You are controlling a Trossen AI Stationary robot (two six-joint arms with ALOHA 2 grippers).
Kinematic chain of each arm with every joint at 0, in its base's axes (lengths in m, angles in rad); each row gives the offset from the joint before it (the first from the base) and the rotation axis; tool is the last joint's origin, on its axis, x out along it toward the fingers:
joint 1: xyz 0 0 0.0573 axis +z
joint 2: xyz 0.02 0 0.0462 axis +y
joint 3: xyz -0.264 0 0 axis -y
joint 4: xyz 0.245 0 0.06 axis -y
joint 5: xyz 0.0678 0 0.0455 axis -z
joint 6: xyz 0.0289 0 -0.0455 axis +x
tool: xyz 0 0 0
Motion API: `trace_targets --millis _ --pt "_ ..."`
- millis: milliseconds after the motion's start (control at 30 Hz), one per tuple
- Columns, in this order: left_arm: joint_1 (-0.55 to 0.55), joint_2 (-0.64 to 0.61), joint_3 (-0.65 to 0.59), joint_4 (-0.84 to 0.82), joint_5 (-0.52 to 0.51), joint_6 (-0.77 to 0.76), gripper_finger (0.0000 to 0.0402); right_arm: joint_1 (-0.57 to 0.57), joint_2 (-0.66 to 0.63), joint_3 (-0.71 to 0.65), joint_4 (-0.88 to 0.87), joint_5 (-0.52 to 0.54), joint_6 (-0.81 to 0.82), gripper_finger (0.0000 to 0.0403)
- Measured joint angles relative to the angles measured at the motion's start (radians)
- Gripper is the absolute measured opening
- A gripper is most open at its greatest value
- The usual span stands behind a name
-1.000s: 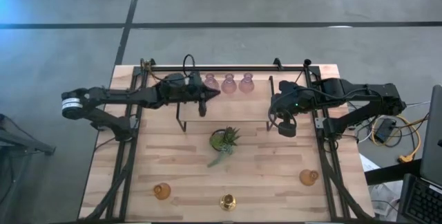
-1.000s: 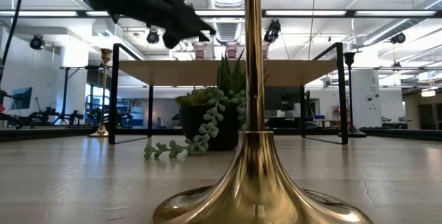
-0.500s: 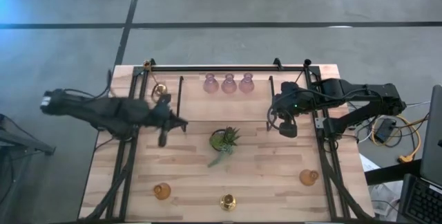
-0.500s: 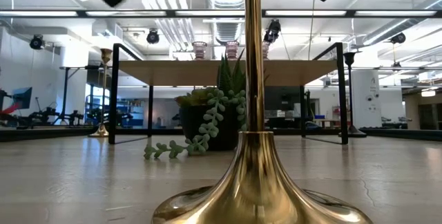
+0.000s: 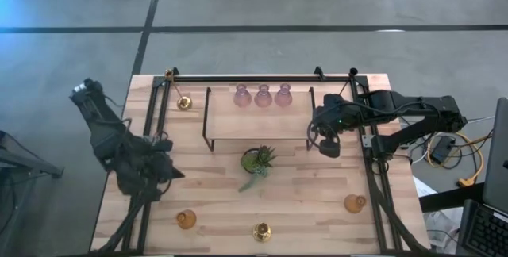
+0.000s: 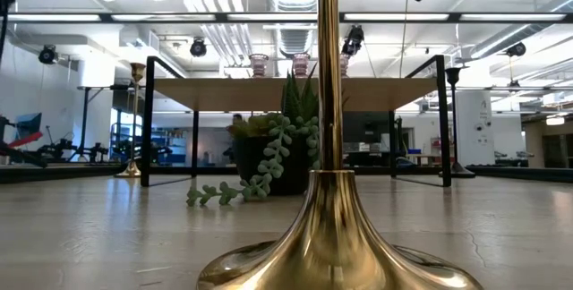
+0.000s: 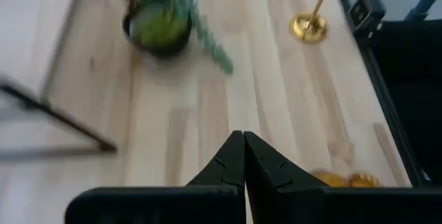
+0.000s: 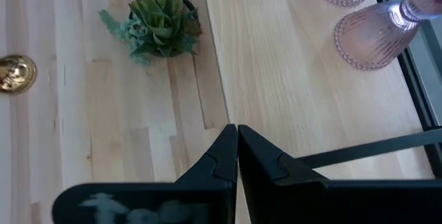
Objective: Pick & Place candle stick holders
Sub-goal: Put the left yellow glass candle holder on the shelf
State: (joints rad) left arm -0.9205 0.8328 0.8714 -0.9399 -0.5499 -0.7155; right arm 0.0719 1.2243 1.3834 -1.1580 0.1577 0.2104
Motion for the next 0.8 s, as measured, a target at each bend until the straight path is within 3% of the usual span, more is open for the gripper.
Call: trace_targets --millis 267,400,633,800 --pt "-0.183 0.001 -0.154 -0.041 0.046 -0.486 0.0001 -0.001 0.0 0.0 0.036 0.0 0.011 0.0008" --pt "-0.266 0.002 -0.27 0.086 0.074 -0.664 0.0001 -0.001 0.0 0.0 0.054 0.021 0.011 0.0008" --pt "-0.366 0.039 -0.473 0.512 0.047 -0.73 0.0001 -0.008 0.0 0.0 0.093 0.06 0.019 0.0008" --pt "-0.392 0.096 -0.541 0.637 0.074 -0.777 0.0004 -0.014 0.002 0.0 0.147 0.063 0.018 0.0008"
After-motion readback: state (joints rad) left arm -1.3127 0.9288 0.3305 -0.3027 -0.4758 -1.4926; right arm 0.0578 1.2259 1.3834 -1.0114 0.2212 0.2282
